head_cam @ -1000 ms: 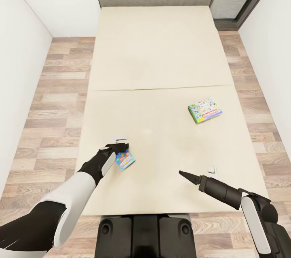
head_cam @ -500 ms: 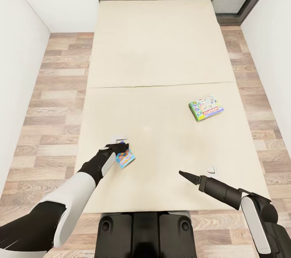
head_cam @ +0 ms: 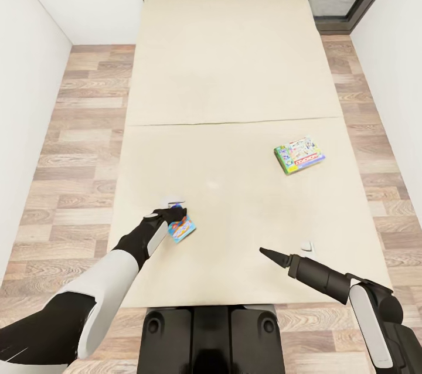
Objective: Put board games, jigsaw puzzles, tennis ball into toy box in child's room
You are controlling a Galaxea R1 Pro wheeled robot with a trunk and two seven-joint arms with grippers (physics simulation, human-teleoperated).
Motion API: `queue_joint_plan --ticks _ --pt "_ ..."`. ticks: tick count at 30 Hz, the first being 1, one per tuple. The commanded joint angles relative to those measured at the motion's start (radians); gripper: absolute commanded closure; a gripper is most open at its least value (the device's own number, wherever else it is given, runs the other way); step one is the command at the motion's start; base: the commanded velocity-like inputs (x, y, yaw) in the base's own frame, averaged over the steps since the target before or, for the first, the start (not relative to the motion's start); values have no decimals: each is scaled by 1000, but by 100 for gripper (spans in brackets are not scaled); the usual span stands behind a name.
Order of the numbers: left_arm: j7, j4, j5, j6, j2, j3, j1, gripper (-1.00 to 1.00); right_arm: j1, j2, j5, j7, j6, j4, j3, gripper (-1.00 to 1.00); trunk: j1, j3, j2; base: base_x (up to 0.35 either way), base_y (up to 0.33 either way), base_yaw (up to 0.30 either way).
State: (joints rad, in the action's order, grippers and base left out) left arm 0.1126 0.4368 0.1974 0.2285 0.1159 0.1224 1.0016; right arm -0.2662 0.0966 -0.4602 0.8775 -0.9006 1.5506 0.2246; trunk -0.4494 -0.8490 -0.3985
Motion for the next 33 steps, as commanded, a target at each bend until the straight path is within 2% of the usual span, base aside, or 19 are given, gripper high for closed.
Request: queue_joint_plan --ticks 1,18,33 --pt "9 2 10 5 -1 8 0 -100 0 0 0 3 -4 0 1 -100 -1 -1 -1 0 0 0" --pt "9 2 10 5 -1 9 0 -100 0 0 2 2 -3 0 1 -100 -1 -1 -1 -5 0 0" --pt "9 2 10 6 -1 10 0 -100 1 0 8 2 -3 0 1 -100 -1 -1 -1 -125 -8 0"
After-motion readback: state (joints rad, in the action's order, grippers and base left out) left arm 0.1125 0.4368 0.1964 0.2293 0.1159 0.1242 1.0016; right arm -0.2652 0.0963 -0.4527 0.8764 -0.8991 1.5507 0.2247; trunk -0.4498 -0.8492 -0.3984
